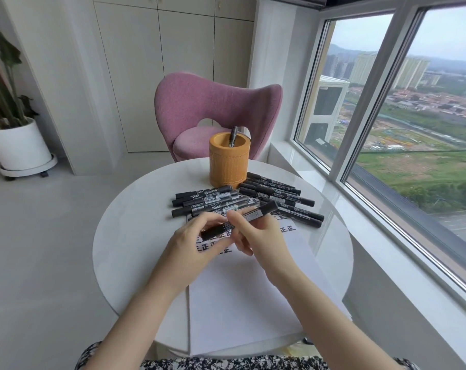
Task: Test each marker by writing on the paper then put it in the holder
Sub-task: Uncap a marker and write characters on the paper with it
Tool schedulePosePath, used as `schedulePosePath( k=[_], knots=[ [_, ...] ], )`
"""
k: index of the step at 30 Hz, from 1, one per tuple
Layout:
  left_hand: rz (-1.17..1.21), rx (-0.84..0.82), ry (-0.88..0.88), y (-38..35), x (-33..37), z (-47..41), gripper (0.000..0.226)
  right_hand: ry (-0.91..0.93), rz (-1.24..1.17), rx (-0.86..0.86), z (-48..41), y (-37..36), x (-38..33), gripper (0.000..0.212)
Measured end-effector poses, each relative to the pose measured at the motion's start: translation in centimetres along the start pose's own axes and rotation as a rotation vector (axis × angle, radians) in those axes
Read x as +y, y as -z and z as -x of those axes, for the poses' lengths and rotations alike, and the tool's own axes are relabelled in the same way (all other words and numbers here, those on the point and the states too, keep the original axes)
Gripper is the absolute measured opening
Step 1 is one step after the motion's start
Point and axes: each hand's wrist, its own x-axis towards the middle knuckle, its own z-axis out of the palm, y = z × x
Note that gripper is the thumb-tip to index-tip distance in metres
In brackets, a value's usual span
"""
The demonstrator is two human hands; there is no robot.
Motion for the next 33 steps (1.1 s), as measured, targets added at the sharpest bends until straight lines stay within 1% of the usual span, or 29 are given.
schedulePosePath(
  k=[2, 4, 5, 7, 8, 12, 17, 19, 21, 23, 26, 28, 30, 33],
  knots=[
    [-0.043, -0.047, 0.022, -0.2, 0.0, 0.1, 0.025, 0.020, 0.018, -0.021, 0.1, -0.2, 0.3, 0.038],
    [-0.134, -0.060, 0.010, -0.4, -0.1, 0.1, 0.022, 0.051, 0.028, -0.035, 0.1, -0.2, 0.4, 0.037],
    [-0.167, -0.073, 0.011, -0.5, -0.1, 0.1, 0.026, 0.065, 0.031, -0.046, 0.2, -0.2, 0.3, 0.036],
    [-0.195, -0.102, 0.014, -0.5, -0.1, 0.1, 0.043, 0.084, 0.025, -0.059, 0.2, 0.1, 0.2, 0.031],
    [-0.204, -0.106, 0.003, -0.4, -0.1, 0.1, 0.047, 0.088, 0.023, -0.068, 0.3, 0.1, 0.2, 0.027],
    [-0.271, -0.086, -0.052, -0.1, 0.0, 0.3, 0.037, 0.055, -0.032, -0.125, 0.3, 0.2, 0.5, 0.030],
    [-0.229, -0.069, -0.043, 0.2, 0.4, 0.2, 0.033, 0.057, -0.105, -0.185, 0.5, -0.2, 0.3, 0.022],
    [-0.175, -0.068, -0.027, 0.4, 0.5, 0.2, 0.039, 0.082, -0.105, -0.206, 0.5, -0.2, 0.1, 0.025],
    [-0.116, -0.093, -0.009, 0.4, 0.7, 0.2, 0.038, 0.090, -0.086, -0.208, 0.5, -0.1, 0.0, 0.028],
    [-0.095, -0.118, -0.002, 0.1, 0.7, 0.2, 0.031, 0.088, -0.065, -0.175, 0.6, 0.1, 0.1, 0.031],
    [-0.076, -0.116, 0.041, 0.1, 0.6, 0.2, 0.035, 0.079, -0.042, -0.040, 0.6, 0.4, 0.3, 0.042],
    [-0.014, -0.095, 0.058, 0.2, 0.4, 0.2, 0.031, 0.051, -0.110, 0.073, 0.4, 1.3, 0.3, 0.032],
    [0.062, -0.090, 0.070, 0.2, 0.2, 0.3, 0.025, -0.002, -0.162, 0.128, 0.0, 2.8, -0.1, 0.018],
    [0.111, -0.080, 0.097, 0.1, 0.1, 0.2, 0.017, -0.093, -0.123, 0.142, -0.4, 4.7, -0.3, 0.021]
  ],
)
